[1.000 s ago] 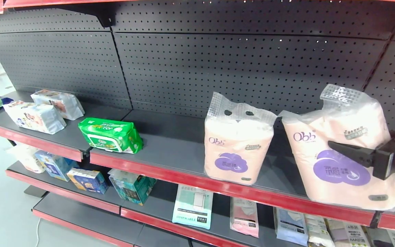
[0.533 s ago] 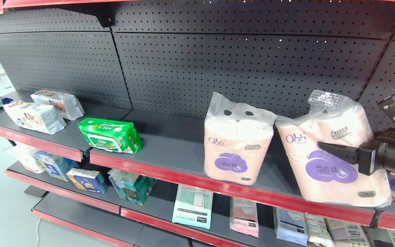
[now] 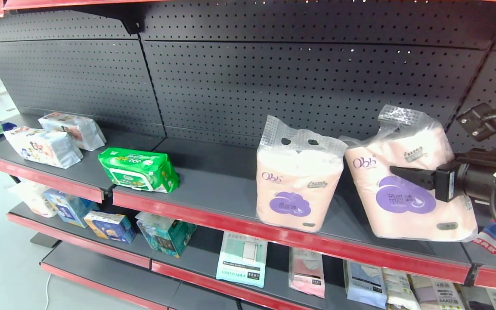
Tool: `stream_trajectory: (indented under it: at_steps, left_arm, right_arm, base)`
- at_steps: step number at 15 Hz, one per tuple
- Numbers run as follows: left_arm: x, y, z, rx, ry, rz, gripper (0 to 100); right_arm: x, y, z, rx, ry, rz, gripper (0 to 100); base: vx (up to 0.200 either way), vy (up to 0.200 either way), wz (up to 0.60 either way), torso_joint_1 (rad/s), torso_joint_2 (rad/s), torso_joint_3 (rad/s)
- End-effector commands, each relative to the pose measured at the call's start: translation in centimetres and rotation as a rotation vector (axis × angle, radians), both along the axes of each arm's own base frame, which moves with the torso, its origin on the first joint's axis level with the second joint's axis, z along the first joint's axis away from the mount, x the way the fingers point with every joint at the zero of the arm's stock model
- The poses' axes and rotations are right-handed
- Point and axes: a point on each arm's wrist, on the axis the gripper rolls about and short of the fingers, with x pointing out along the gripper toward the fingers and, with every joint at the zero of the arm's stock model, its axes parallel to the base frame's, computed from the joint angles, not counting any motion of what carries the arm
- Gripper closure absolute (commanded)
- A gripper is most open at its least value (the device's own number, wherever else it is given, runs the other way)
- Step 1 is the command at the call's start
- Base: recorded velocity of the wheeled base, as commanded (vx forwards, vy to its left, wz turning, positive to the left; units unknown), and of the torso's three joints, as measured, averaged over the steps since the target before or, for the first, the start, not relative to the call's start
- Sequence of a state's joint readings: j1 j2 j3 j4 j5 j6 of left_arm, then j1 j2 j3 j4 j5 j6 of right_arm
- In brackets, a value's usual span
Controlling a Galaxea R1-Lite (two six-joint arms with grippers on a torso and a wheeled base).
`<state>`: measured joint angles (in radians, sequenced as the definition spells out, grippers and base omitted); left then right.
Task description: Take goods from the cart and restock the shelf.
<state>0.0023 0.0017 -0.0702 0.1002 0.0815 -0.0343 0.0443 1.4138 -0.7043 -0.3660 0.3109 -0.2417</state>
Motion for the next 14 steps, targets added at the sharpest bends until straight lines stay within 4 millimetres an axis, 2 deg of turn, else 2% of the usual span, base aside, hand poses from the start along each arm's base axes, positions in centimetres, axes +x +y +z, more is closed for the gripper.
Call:
stream_trajectory:
  at_steps: [1, 9, 14]
  left_arm:
    - [0.0, 0.0, 0.0, 0.007, 0.001, 0.008, 0]
    - [0.6, -0.2, -0.9, 0.025, -0.024, -0.089, 0]
    - [0.6, -0.2, -1.0, 0.033, -0.024, -0.088, 0]
  right_arm:
    - [0.2, 0.0, -0.3, -0.001, 0.012, -0.002, 100]
    - [0.6, -0.4, -0.5, -0.006, 0.021, -0.019, 100]
    - [2.0, -0.6, -1.1, -0.010, 0.038, -0.025, 100]
  base:
    - [0.000, 0.000, 0.00, 0.000, 0.00, 0.000]
    - [0.000, 0.000, 0.00, 0.000, 0.00, 0.000]
    - [0.000, 0.000, 0.00, 0.000, 0.00, 0.000]
